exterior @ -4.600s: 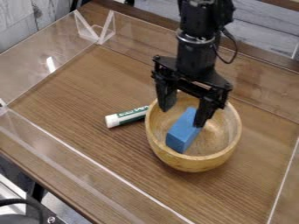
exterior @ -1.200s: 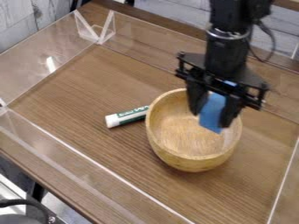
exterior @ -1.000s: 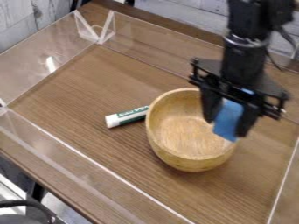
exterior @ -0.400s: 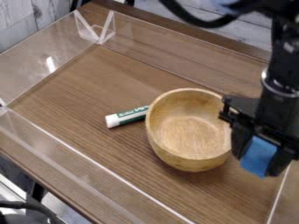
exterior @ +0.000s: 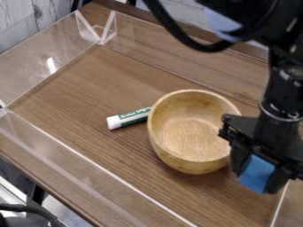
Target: Remove the blue block from inside the brown bowl and put it on the table
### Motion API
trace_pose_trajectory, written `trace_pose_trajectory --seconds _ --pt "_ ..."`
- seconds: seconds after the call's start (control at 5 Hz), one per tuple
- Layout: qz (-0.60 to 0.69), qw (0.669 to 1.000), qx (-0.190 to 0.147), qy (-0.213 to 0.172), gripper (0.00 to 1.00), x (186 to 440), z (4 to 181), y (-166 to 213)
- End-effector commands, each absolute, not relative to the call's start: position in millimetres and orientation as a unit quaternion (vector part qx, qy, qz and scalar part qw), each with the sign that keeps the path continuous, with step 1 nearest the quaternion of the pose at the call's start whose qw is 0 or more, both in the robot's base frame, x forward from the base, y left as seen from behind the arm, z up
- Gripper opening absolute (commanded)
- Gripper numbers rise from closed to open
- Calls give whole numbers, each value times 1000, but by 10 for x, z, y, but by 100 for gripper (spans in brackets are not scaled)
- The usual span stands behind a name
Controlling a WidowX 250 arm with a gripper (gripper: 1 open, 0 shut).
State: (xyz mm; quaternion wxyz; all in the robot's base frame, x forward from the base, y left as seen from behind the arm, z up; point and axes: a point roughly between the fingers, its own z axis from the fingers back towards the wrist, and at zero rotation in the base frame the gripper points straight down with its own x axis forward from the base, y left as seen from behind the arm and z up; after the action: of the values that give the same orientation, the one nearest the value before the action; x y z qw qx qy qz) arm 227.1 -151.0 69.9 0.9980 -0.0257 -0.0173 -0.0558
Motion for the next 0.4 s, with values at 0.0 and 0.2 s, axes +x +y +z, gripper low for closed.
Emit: trace_pose_trajectory --seconds 0.0,0.2 --pt "-61 997 -33 -34 0 2303 759 -1544" --pt "-61 997 -33 -33 0 2282 735 -1528"
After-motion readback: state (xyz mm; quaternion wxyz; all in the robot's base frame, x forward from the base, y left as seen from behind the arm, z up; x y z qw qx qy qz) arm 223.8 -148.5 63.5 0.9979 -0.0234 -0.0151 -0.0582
